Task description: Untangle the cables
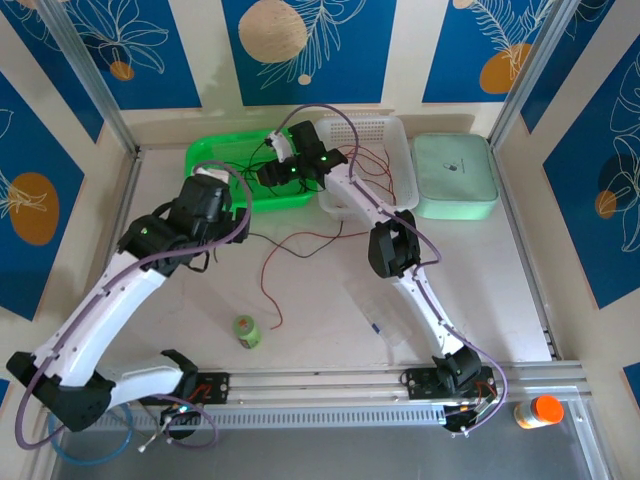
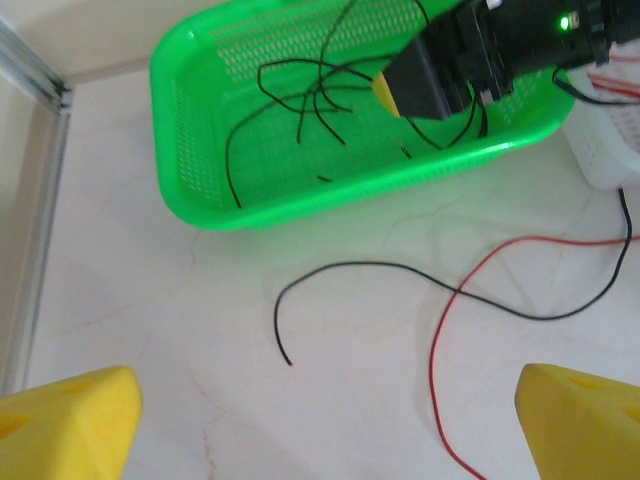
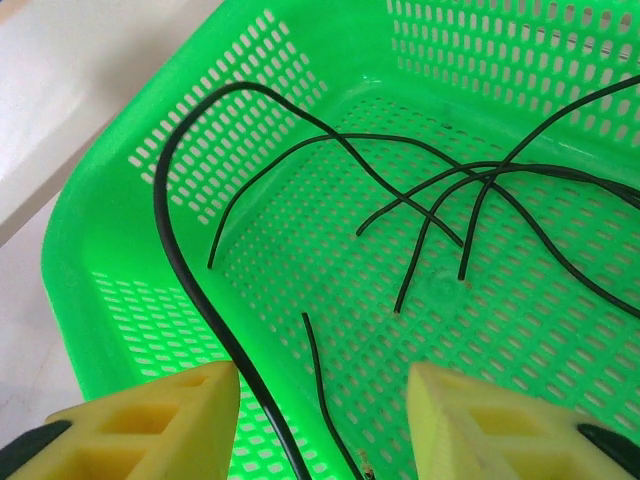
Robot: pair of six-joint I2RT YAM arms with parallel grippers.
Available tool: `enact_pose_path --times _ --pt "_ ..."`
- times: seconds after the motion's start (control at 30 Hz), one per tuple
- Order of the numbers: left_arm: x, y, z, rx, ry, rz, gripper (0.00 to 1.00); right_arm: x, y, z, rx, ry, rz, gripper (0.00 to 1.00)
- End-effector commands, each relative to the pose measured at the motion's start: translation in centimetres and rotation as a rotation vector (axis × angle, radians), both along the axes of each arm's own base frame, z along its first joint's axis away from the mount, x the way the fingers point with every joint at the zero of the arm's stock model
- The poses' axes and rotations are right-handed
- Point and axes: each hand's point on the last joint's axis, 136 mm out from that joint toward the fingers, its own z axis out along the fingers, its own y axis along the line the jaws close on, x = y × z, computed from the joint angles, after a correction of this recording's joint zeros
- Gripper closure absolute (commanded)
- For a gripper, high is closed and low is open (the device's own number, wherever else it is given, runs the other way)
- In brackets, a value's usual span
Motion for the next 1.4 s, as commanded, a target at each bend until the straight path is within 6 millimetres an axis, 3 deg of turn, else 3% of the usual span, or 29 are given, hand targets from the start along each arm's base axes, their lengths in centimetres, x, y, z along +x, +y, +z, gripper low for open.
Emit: enact_pose_path --times 0.0,0.3,0.5,0.6,0.77,0.93,1.1,1.23,1.37 --pt "0.1 -0.8 -0.7 -0.022 0.058 -0.017 0.05 -0.9 -0.2 4.1 0.029 -0.011 0.0 0.51" --pt "1.4 -3.0 -4.2 -0.012 0.178 -0.058 0.07 -3.4 -2.4 11.5 0.027 -0.023 -0.102 0.51" --pt "2.2 -4.2 -5.9 -0.019 0.225 -0.083 0.08 -6.7 -4.9 13.4 -0.042 0.013 -0.194 0.48" --pt "2.8 -4.9 -7.0 -0.022 0.253 -0.099 0.09 -8.4 -7.2 12.8 -0.083 0.093 -0.288 0.5" --pt "4.0 -7.0 -10.0 -0.038 0.33 -0.153 0.18 -12.5 -11.6 10.2 -0.147 0.243 -0.432 0.52" --pt "6.0 -9.8 -14.4 -0.032 0.418 -0.235 0.35 -17.0 -15.6 7.5 -0.188 0.33 -0.514 0.52" --pt "8.4 -11.9 -18.6 0.004 0.489 -0.277 0.46 -20.4 -19.4 5.8 -0.214 0.376 -0.595 0.52" --pt "9.9 -13.1 -21.1 0.026 0.526 -0.307 0.5 -22.4 -21.5 5.2 -0.2 0.403 -0.639 0.53" --pt "9.5 -14.7 -21.8 -0.032 0.564 -0.366 0.55 -23.5 -22.6 4.8 -0.199 0.414 -0.666 0.53"
